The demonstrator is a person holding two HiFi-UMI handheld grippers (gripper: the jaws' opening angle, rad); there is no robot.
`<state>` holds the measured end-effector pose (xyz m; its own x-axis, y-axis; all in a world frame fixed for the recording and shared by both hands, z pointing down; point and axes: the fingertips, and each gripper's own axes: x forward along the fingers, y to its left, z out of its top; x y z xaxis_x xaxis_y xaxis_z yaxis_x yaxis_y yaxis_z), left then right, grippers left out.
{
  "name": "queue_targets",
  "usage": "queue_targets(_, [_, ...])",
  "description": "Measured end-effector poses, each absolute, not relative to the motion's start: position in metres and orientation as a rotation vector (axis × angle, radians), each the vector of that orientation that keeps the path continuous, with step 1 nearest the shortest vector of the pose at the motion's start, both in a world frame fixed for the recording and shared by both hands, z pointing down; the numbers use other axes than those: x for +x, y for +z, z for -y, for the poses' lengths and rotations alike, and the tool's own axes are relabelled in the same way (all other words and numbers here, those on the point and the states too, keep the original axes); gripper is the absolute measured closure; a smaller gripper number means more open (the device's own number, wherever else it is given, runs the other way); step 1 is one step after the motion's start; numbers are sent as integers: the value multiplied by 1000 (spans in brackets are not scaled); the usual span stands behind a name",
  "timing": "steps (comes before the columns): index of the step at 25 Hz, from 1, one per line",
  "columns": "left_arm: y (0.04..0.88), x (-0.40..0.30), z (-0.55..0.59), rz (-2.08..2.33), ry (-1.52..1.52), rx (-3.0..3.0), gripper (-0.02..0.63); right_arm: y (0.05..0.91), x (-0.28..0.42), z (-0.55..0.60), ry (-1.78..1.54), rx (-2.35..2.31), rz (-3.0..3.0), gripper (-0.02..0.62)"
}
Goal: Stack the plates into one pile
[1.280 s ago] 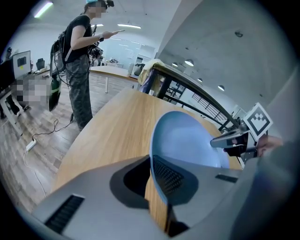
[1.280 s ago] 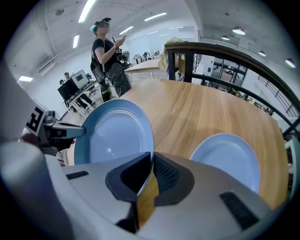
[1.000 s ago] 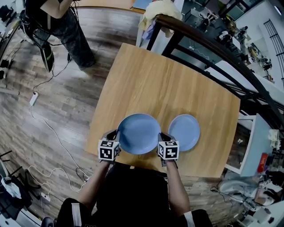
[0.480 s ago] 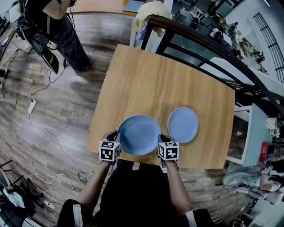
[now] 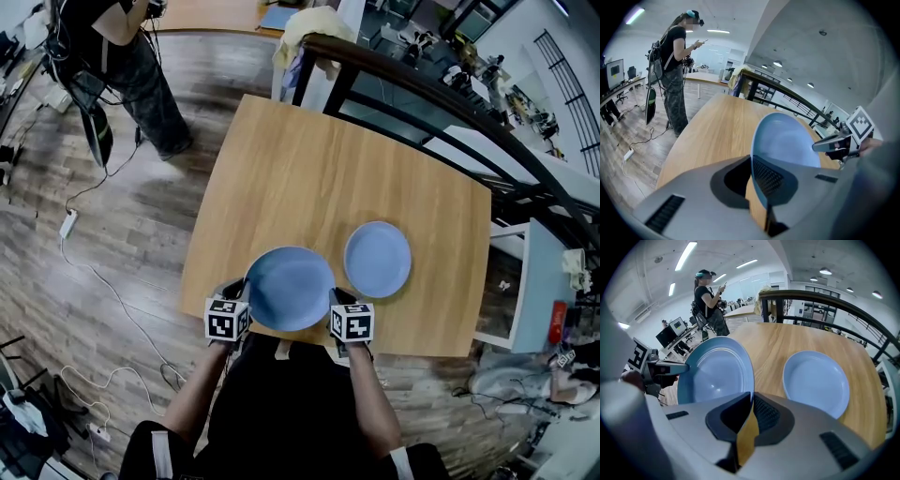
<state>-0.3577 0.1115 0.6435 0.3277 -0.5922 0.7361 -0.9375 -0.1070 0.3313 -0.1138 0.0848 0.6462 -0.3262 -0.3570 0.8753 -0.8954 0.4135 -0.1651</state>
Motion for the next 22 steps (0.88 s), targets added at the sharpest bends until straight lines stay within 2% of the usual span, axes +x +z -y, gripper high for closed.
queue_targets(22, [629,-205,-159,1277,625,1901,574,638,40,-163,917,1215,1850,554])
